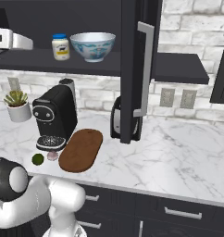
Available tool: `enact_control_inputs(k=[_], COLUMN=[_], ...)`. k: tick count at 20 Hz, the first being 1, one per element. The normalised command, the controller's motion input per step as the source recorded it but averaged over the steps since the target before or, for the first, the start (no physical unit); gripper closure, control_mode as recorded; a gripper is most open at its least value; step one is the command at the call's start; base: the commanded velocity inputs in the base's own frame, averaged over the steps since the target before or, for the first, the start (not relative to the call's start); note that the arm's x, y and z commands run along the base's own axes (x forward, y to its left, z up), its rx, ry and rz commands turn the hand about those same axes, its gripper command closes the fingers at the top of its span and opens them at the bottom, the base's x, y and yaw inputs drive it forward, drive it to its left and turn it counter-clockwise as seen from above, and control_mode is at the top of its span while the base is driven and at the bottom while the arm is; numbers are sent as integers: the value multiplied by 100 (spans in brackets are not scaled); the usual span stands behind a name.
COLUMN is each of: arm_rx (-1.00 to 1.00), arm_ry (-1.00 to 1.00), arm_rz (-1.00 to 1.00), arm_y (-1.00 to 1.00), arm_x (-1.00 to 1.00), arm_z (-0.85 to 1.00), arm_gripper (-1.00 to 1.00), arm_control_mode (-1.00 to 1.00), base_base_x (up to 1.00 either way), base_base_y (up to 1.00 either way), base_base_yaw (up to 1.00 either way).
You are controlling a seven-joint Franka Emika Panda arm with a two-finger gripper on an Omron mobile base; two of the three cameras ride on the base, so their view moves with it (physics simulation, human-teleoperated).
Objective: Open the cabinet. Place the bowl and condiment on the counter. Then place the lime and garlic on the cutting board.
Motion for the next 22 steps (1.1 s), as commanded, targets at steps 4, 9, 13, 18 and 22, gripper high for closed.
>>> enact_control_inputs(k=[4, 9, 13, 18, 22], arm_rx=[11, 5, 0, 0, 0], arm_ry=[7, 0, 0, 0, 0], arm_rz=[-3, 0, 0, 0, 0], arm_y=[-15, 0, 0, 0, 0], arm_x=[67, 61, 55, 61, 48], arm_z=[-1, -3, -15, -5, -7], arm_gripper=[-100, -100, -100, -100, -100], arm_control_mode=[-100, -100, -100, -100, -100], base_base_x=[0, 0, 0, 0, 0], base_base_y=[0, 0, 0, 0, 0], base_base_yaw=[0, 0, 0, 0, 0])
